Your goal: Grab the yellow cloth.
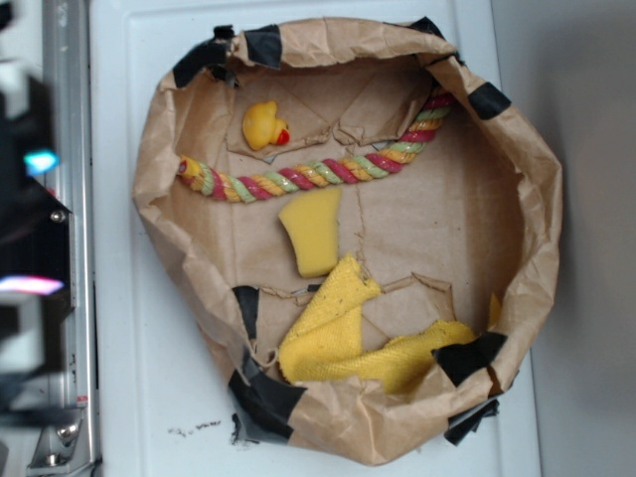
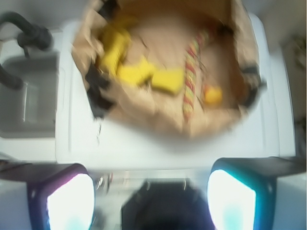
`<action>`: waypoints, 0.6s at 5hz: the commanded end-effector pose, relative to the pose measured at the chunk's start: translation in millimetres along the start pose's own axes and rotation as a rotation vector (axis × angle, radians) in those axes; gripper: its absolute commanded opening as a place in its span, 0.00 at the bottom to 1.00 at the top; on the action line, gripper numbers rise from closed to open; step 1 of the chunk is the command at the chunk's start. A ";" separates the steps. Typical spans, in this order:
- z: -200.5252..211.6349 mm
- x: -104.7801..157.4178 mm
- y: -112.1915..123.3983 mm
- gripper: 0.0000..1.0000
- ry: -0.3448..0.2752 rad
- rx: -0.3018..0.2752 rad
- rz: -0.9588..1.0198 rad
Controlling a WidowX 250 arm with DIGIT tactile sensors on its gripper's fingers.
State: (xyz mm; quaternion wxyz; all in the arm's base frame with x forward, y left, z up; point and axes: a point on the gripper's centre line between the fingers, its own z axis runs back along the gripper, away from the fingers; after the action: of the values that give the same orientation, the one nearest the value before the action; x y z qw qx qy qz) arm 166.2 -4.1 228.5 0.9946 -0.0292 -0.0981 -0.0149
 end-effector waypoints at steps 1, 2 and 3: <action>-65.6 87.3 -2.7 1.00 -0.175 -0.097 -0.103; -105.4 105.2 -4.9 1.00 -0.119 -0.103 -0.143; -142.5 104.1 -2.3 1.00 -0.032 -0.100 -0.150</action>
State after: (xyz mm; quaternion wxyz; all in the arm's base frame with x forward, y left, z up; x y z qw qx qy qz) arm 288.6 -12.5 92.4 0.9901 -0.0768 -0.0847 -0.0820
